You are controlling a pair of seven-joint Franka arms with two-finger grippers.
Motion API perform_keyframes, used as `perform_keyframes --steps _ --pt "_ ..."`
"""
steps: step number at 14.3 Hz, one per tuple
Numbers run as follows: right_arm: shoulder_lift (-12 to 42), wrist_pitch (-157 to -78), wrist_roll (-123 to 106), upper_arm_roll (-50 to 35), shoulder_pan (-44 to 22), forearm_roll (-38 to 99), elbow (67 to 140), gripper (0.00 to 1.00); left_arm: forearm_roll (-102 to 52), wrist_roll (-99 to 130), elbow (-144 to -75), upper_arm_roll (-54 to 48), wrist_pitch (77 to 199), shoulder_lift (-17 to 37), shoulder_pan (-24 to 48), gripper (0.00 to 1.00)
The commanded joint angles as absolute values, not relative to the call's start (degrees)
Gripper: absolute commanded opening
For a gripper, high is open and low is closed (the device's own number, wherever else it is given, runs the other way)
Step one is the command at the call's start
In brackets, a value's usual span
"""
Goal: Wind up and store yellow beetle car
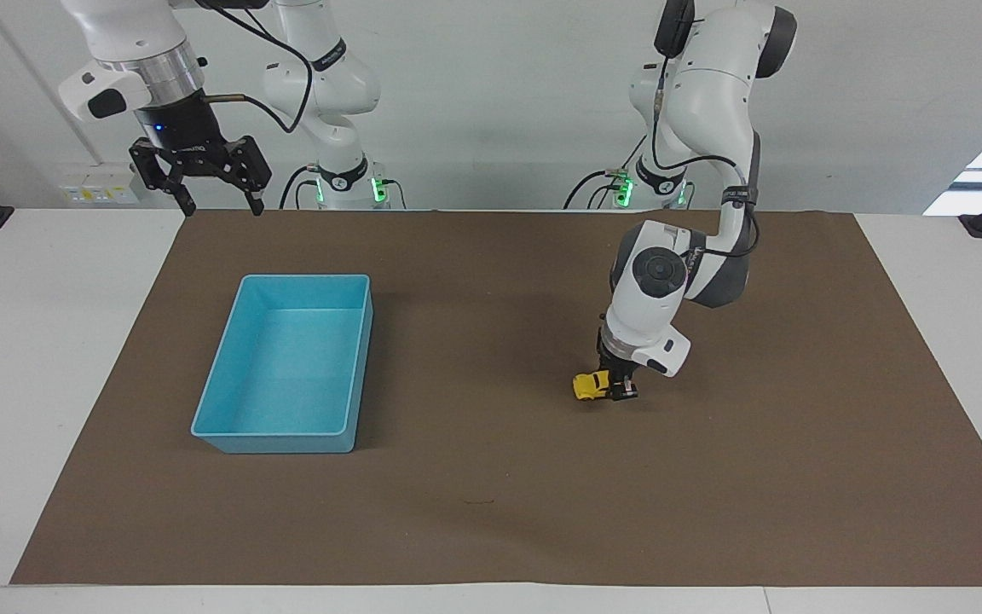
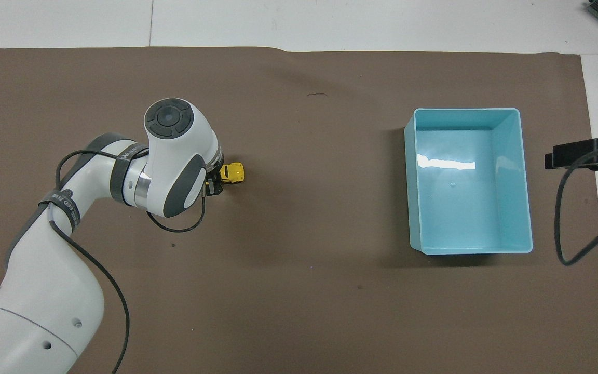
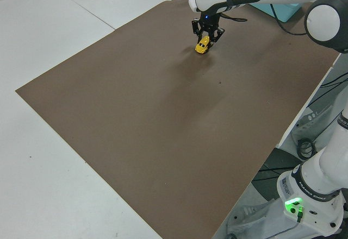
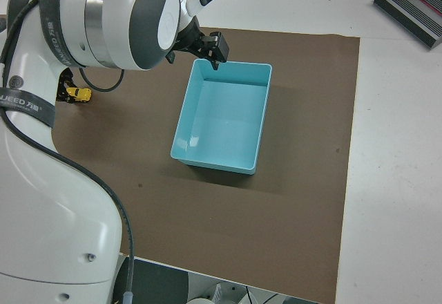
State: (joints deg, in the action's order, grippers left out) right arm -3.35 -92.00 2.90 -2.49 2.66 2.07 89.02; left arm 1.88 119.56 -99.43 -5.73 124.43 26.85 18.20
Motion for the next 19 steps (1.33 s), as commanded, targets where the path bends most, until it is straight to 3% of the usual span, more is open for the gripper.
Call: perform_keyframes --steps 1,11,12,13,14,19 --pt "-3.9 -91.3 3.8 -2.9 3.2 1.8 89.2 1.00 4.5 116.6 -100.9 -5.1 127.7 29.0 15.6 0.00" --pt "-3.9 -91.3 3.8 -2.9 3.2 1.8 89.2 1.00 4.5 111.7 -101.9 -5.2 127.9 28.8 12.7 0.00" --pt "-3.9 -91.3 3.8 -2.9 3.2 1.8 89.2 1.00 4.5 111.6 -101.8 -5.2 127.9 28.8 12.7 0.05" --pt "-3.9 -91.3 3.7 -2.9 3.2 1.8 89.2 1.00 4.5 111.4 -101.8 -5.2 127.8 28.8 12.5 0.56" --pt "-3.9 -91.3 3.8 -2.9 3.2 1.8 89.2 1.00 4.5 111.4 -101.8 -5.2 127.8 28.9 12.4 1.00" --pt "-3.9 -91.3 3.7 -2.9 3.2 1.8 89.2 1.00 4.5 111.3 -101.0 -5.1 127.6 28.5 12.1 1.00"
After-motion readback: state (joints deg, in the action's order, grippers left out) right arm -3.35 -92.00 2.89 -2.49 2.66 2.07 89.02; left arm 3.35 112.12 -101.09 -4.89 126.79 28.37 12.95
